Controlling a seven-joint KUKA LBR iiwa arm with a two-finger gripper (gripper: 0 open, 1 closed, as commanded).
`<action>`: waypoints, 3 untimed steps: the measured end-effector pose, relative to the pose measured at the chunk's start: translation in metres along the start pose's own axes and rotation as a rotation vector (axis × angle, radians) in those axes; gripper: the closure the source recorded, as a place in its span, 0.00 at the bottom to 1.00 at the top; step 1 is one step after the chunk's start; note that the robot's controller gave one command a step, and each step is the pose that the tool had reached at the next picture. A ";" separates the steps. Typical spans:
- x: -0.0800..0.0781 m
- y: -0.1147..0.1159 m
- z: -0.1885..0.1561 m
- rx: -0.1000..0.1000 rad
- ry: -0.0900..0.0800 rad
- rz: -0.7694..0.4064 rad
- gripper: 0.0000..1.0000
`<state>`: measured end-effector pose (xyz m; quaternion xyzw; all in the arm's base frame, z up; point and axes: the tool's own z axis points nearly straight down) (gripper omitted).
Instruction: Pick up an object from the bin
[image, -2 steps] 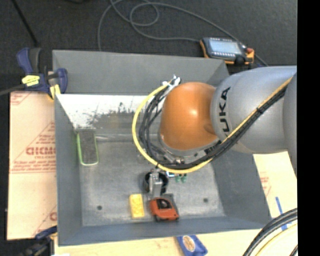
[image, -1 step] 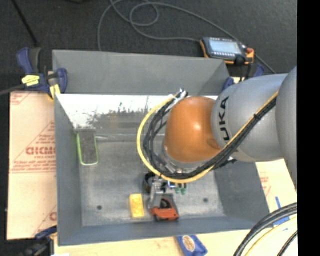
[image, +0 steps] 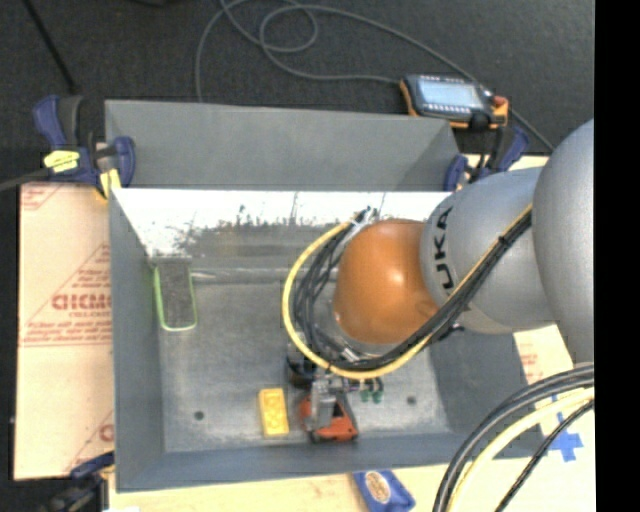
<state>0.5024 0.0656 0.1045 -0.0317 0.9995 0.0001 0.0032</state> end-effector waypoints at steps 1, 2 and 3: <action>-0.026 0.002 0.017 0.000 0.011 0.057 0.00; -0.070 -0.009 0.033 -0.001 -0.001 -0.025 1.00; -0.070 -0.009 0.033 -0.001 -0.001 -0.024 1.00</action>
Offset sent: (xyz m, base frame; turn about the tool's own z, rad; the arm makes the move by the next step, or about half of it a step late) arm 0.0685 -0.0038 -0.0345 -0.0297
